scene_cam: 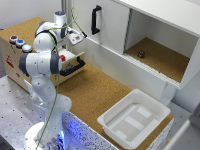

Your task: Place the pink block in the drawer

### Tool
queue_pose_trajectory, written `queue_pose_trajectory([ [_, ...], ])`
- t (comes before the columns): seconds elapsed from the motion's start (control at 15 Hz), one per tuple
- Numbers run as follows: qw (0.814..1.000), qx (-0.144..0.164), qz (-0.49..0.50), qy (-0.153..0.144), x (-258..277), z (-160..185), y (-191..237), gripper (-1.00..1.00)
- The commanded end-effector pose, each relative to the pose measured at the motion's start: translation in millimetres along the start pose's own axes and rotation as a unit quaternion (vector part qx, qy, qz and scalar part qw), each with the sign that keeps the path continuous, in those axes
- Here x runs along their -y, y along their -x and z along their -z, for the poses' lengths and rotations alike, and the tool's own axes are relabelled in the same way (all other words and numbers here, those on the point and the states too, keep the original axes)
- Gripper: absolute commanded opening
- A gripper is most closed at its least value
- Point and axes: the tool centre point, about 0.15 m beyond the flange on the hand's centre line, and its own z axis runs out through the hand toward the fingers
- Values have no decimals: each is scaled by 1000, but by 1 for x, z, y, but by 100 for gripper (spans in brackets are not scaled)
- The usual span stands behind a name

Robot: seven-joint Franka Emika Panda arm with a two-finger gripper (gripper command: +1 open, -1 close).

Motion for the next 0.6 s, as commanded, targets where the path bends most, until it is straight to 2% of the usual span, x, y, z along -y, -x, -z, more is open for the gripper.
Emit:
queue_pose_trajectory([
  [0.0,999,-17,-42,-8,20,14,50,100],
  [0.53,996,-14,-90,13,1,23,83,100],
])
